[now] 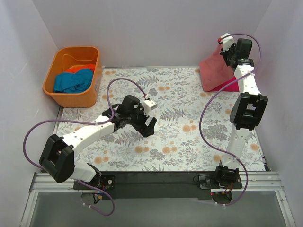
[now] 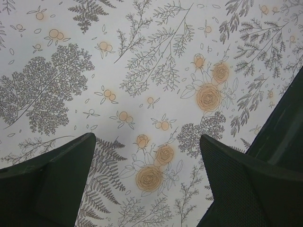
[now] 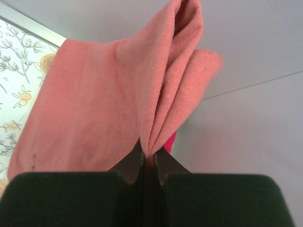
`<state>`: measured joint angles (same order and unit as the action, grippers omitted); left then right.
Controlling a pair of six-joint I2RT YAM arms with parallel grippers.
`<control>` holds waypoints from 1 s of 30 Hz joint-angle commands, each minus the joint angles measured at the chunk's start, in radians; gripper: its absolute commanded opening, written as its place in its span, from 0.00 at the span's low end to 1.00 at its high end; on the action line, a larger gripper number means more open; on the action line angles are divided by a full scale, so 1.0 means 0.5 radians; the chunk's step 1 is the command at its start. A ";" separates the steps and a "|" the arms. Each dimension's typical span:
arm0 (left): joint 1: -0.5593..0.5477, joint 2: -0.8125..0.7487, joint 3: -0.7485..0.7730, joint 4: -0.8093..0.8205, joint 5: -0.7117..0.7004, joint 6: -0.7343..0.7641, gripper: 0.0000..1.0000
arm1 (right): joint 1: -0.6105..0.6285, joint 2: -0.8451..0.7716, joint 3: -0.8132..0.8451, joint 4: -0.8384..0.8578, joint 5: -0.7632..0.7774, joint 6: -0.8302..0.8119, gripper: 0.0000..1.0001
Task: Fold and stack the t-shirts
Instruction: Neatly place the folded tshirt to the corner, then reset both grippers
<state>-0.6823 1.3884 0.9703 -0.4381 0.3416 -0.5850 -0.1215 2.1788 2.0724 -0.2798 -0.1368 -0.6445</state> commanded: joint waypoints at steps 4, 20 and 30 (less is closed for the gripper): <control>0.012 0.046 0.115 -0.056 0.053 -0.020 0.91 | -0.054 0.081 0.058 0.283 -0.079 -0.190 0.01; 0.027 0.141 0.265 -0.142 0.087 -0.112 0.92 | -0.156 0.220 0.018 0.609 0.080 -0.316 0.84; 0.379 0.116 0.434 -0.271 0.412 -0.382 0.92 | -0.168 -0.347 -0.263 0.379 -0.137 -0.046 0.99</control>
<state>-0.5610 1.4708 1.1271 -0.5358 0.4625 -0.7147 -0.2028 2.1963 1.9686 -0.0784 -0.1368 -0.7349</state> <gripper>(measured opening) 0.916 0.970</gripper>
